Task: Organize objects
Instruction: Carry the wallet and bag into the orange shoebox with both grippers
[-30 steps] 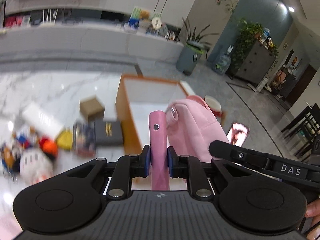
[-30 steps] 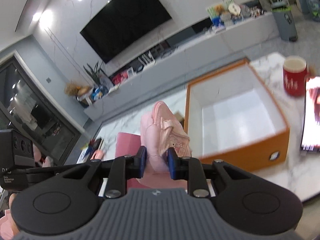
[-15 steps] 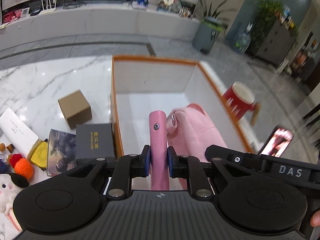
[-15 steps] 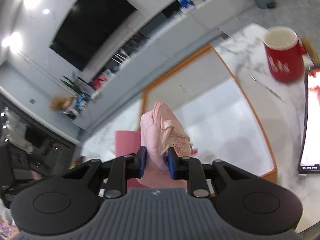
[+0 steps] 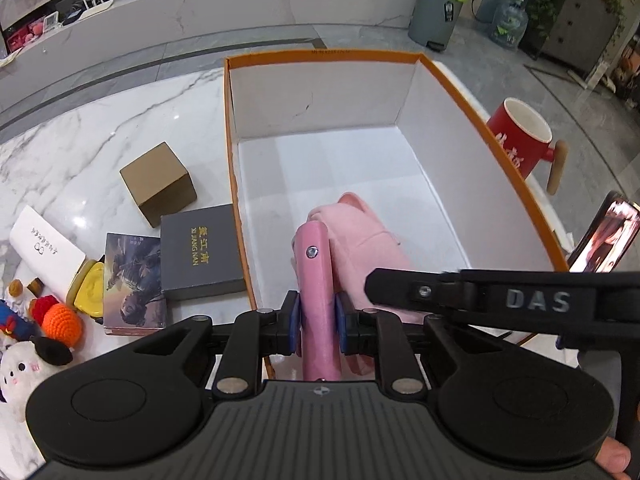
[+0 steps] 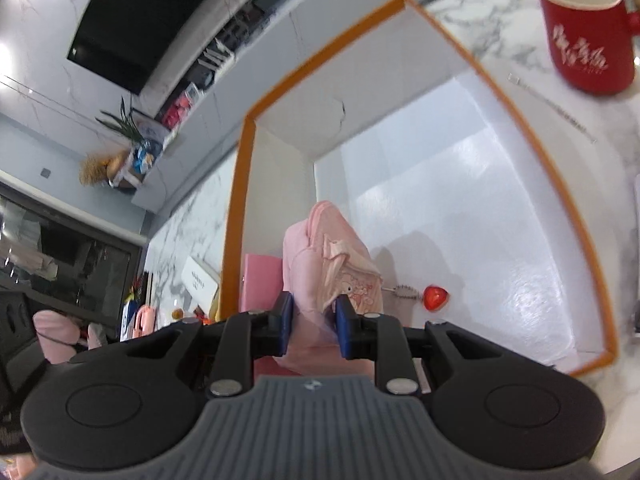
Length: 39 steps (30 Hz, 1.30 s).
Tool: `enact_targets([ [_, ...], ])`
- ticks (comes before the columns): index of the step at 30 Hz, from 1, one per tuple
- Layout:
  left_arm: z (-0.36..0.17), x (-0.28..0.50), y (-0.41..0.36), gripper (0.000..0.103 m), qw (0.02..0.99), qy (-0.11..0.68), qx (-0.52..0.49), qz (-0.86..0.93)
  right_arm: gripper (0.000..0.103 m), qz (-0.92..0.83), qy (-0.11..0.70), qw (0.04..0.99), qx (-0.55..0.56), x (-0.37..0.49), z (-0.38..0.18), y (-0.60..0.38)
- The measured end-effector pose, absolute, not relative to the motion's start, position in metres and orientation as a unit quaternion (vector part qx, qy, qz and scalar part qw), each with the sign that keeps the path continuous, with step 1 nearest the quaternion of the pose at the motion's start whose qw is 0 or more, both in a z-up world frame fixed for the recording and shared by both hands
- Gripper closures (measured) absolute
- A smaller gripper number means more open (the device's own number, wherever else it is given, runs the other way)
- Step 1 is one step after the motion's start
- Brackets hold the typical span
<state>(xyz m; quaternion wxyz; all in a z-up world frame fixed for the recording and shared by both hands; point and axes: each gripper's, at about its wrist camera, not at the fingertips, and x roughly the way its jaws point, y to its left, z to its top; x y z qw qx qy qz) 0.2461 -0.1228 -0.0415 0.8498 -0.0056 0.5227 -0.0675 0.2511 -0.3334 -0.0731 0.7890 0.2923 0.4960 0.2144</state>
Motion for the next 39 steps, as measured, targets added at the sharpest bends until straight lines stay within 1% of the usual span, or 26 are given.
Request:
enact_targets([
  [5,-0.041,0.244,-0.126,0.081,0.851,0.521,0.013,-0.073,0.079,0.208,0.513,0.788,0.268,0.256,-0.076,-0.328],
  [9,-0.041,0.241,-0.132,0.075,0.848,0.518,0.057,-0.101,0.079,0.208,0.523,0.786,0.255,0.257,-0.077,-0.327],
  [13,-0.037,0.237,-0.130,0.073,0.848,0.512,0.066,-0.121,0.079,0.212,0.530,0.782,0.252,0.262,-0.081,-0.328],
  [14,-0.035,0.235,-0.129,0.070,0.848,0.510,0.064,-0.126,0.079,0.214,0.531,0.779,0.254,0.262,-0.081,-0.328],
  [15,-0.033,0.233,-0.127,0.058,0.851,0.505,0.064,-0.131,0.079,0.216,0.533,0.777,0.255,0.263,-0.082,-0.328],
  [16,-0.029,0.229,-0.125,0.056,0.854,0.498,0.064,-0.135,0.079,0.218,0.534,0.776,0.255,0.264,-0.083,-0.328],
  [17,-0.024,0.226,-0.123,0.050,0.857,0.491,0.059,-0.145,0.078,0.218,0.534,0.776,0.255,0.264,-0.083,-0.328],
  [18,-0.019,0.221,-0.121,0.048,0.860,0.483,0.056,-0.153,0.078,0.221,0.534,0.775,0.255,0.263,-0.083,-0.328],
  [23,0.004,0.200,-0.098,0.046,0.887,0.434,0.023,-0.157,0.078,0.241,0.540,0.761,0.266,0.264,-0.085,-0.327],
  [27,0.002,0.202,-0.073,0.046,0.882,0.450,-0.037,-0.134,0.078,0.254,0.549,0.747,0.276,0.263,-0.085,-0.320],
  [29,-0.005,0.205,-0.065,0.046,0.876,0.462,-0.057,-0.127,0.078,0.256,0.551,0.754,0.249,0.259,-0.082,-0.309],
  [32,-0.018,0.209,-0.057,0.047,0.866,0.478,-0.081,-0.126,0.079,0.257,0.547,0.775,0.184,0.252,-0.078,-0.288],
  [34,-0.027,0.212,-0.052,0.055,0.853,0.493,-0.108,-0.130,0.079,0.259,0.546,0.781,0.159,0.250,-0.076,-0.278],
  [36,-0.034,0.216,-0.048,0.070,0.844,0.504,-0.128,-0.131,0.079,0.258,0.546,0.783,0.148,0.251,-0.075,-0.274],
  [37,-0.036,0.216,-0.046,0.073,0.842,0.506,-0.135,-0.132,0.079,0.259,0.547,0.782,0.152,0.251,-0.076,-0.275],
  [39,-0.040,0.215,-0.043,0.083,0.837,0.506,-0.152,-0.140,0.078,0.266,0.549,0.773,0.173,0.252,-0.081,-0.282],
])
